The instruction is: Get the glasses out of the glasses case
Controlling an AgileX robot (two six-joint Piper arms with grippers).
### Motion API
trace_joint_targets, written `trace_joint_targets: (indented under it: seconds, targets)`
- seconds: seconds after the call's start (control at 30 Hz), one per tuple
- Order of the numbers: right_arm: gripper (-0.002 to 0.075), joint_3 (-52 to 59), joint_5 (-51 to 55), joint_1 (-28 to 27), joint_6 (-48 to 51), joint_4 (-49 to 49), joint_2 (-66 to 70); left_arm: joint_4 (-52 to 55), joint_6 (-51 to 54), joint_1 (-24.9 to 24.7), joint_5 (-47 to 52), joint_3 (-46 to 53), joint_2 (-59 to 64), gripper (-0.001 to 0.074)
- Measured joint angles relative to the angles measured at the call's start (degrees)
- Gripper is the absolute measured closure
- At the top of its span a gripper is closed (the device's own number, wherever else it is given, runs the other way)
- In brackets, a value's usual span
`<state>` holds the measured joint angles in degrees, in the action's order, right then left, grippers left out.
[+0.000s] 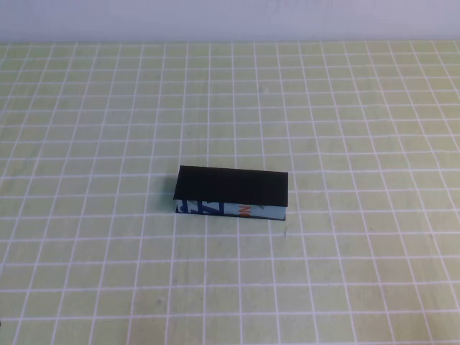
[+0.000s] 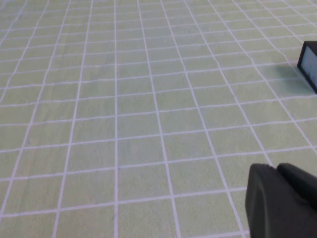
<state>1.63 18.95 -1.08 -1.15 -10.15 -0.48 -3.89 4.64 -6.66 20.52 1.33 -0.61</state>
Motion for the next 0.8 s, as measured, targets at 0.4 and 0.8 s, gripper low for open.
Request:
trace_joint_targets:
  seconds: [0.4,0.8]
  targets:
    - [0.0743,0.0,0.0,0.0,0.0,0.0,0.0,-1.1,0.0,0.0,-0.9,0.0,0.0,0.0739]
    - [0.0743,0.0,0.0,0.0,0.0,0.0,0.0,-1.5,0.0,0.0,-1.6,0.0,0.0,0.0739]
